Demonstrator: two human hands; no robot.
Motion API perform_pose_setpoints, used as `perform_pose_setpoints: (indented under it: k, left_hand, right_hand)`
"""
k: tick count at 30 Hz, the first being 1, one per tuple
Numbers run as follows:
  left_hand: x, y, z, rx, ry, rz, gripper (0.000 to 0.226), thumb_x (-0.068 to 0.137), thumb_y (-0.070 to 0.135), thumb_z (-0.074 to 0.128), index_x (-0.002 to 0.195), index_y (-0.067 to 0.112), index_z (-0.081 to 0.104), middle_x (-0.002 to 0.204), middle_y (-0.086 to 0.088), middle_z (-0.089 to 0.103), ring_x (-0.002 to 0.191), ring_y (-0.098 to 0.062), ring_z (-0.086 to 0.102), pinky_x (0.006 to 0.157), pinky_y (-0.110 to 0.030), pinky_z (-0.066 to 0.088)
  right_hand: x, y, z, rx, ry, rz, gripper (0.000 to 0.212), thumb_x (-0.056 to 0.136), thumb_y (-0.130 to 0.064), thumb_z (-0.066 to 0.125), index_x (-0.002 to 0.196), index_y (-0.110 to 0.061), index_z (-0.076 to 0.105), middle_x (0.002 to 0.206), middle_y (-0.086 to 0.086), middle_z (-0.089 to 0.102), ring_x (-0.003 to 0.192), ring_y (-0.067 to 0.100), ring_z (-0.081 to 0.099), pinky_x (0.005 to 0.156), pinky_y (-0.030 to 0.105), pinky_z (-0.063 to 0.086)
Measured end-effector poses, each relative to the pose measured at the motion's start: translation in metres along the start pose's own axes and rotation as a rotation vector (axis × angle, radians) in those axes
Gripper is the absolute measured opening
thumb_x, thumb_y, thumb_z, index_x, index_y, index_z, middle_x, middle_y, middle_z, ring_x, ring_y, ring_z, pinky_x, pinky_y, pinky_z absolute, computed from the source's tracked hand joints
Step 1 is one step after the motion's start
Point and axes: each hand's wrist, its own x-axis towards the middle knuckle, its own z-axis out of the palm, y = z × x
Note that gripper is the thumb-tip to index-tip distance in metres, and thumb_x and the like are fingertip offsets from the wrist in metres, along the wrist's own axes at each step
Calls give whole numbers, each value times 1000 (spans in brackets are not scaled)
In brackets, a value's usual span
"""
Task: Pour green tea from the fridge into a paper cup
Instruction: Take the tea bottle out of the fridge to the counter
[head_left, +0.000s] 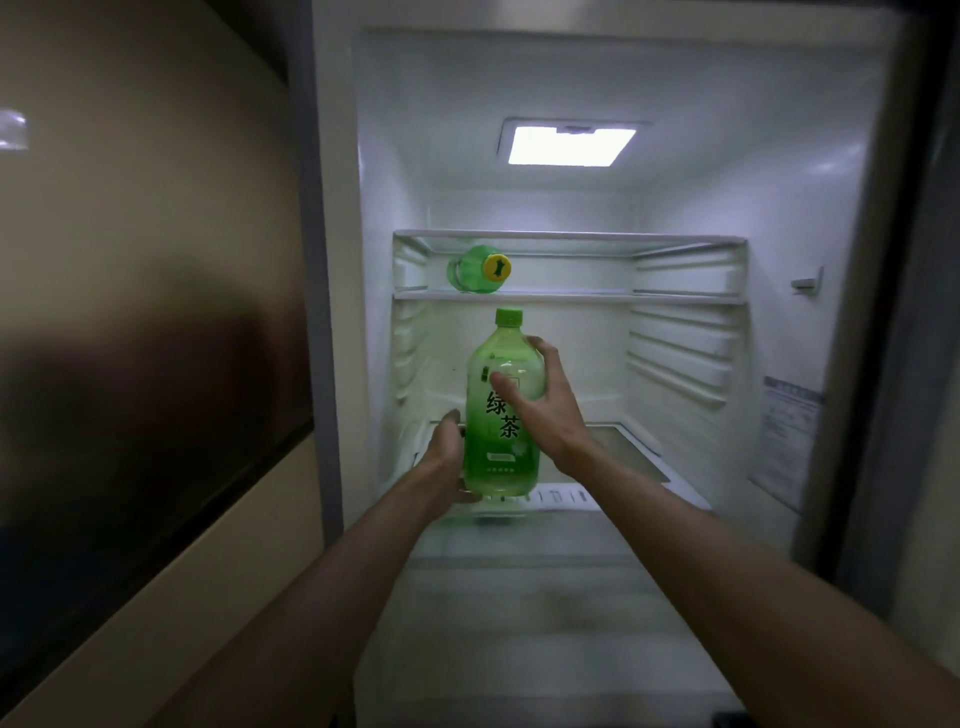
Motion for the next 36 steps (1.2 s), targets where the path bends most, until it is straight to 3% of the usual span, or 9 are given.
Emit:
perform_pose_setpoints:
  k: [6, 9, 13, 16, 20, 24, 28, 31, 36]
  left_hand:
    - [-64, 0, -16, -41, -45, -16, 48, 102, 39, 20, 81, 14, 56, 79, -13, 58, 70, -26, 55, 64, -36, 46]
    - [-92, 0, -22, -20, -49, -47, 48, 100, 41, 24, 85, 11, 57, 81, -14, 60, 73, -28, 55, 64, -36, 46]
    - [-129, 0, -22, 41, -115, -57, 48, 100, 36, 26, 71, 10, 55, 42, -8, 60, 64, -24, 53, 58, -27, 41]
    - [-156, 2, -22, 3, -123, -40, 46, 99, 35, 29, 71, 10, 56, 57, -12, 62, 66, -25, 53, 65, -29, 42]
    - [-193, 4, -20, -2, -100, -18, 45, 97, 37, 29, 75, 10, 58, 78, -14, 60, 76, -30, 55, 94, -45, 40]
    - [-229, 0, -15, 6, -103, -22, 44, 97, 38, 30, 75, 10, 57, 79, -15, 59, 76, -30, 55, 85, -41, 42]
    - [-265, -9, -7, 11, -115, -13, 45, 96, 41, 34, 76, 9, 60, 81, -15, 61, 80, -31, 56, 96, -47, 41]
    - [-297, -19, -1, 9, -106, -30, 43, 94, 41, 36, 77, 9, 60, 82, -15, 61, 78, -30, 56, 84, -42, 44]
    - [-353, -42, 11, -15, -79, -55, 40, 94, 39, 35, 80, 11, 60, 86, -14, 59, 81, -31, 55, 80, -42, 44]
  right_hand:
    - [-51, -46, 2, 34, 22, 12, 59, 81, -45, 74, 130, -42, 41, 115, -1, 63, 98, 21, 69, 84, 50, 59]
    - [-74, -66, 1, 43, 20, 31, 60, 79, -46, 76, 129, -41, 42, 113, -2, 64, 96, 20, 70, 84, 51, 58]
    - [-99, -92, -2, 31, 22, 40, 63, 76, -49, 77, 128, -40, 43, 113, -3, 65, 97, 20, 70, 84, 50, 59]
    - [-115, -111, -7, 29, 13, 37, 66, 73, -52, 77, 128, -41, 42, 113, -4, 64, 98, 19, 70, 85, 50, 58]
    - [-136, -132, -17, 27, 17, 21, 69, 73, -54, 76, 130, -39, 41, 116, -5, 64, 101, 18, 69, 87, 50, 57]
    - [-162, -154, -29, 13, 22, 13, 71, 70, -60, 75, 129, -41, 41, 118, -8, 62, 103, 15, 67, 90, 48, 57]
    - [-194, -170, -44, 19, 19, 3, 61, 82, -44, 75, 131, -38, 40, 117, -8, 61, 103, 14, 66, 91, 48, 56]
    - [-223, -184, -57, 29, 9, 12, 60, 84, -42, 74, 133, -37, 40, 121, -6, 61, 106, 14, 65, 93, 46, 55]
    - [-273, -202, -75, 38, -22, 51, 69, 74, -55, 75, 132, -41, 40, 119, -5, 63, 105, 15, 67, 91, 48, 56]
